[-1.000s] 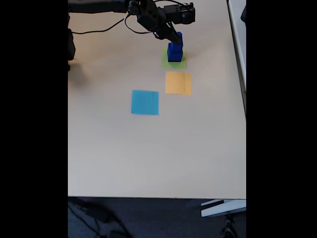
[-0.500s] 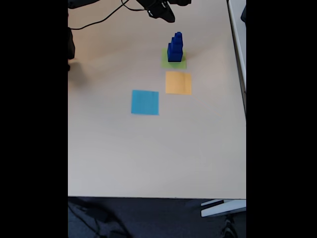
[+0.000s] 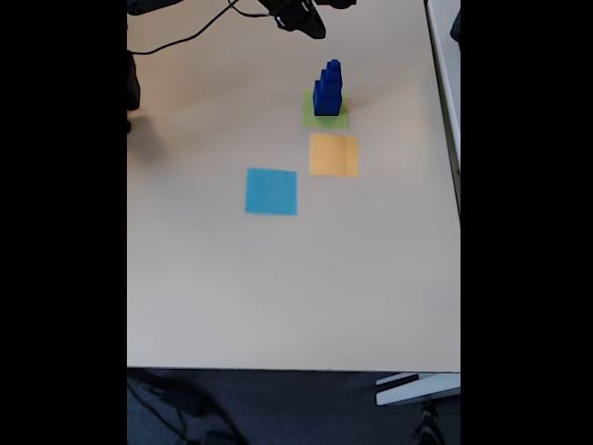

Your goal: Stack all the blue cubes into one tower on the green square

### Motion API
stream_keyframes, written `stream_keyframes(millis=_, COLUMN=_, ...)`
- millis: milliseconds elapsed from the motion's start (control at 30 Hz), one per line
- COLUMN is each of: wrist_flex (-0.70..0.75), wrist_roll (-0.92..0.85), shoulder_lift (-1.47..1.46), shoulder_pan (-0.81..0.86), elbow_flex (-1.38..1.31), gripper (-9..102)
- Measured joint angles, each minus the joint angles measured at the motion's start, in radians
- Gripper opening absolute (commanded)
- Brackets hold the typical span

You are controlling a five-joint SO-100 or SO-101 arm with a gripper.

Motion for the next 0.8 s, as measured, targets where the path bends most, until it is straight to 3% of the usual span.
stream_keyframes(millis=400, wrist_flex=0.046, wrist_roll=-0.140, shoulder_lift=0.035, shoulder_pan=0.018, elbow_flex=0.025, gripper=0)
stream_keyframes(millis=800, wrist_flex=0.057, wrist_roll=-0.621, shoulder_lift=0.296, shoulder_pan=0.132, elbow_flex=0.325, gripper=0)
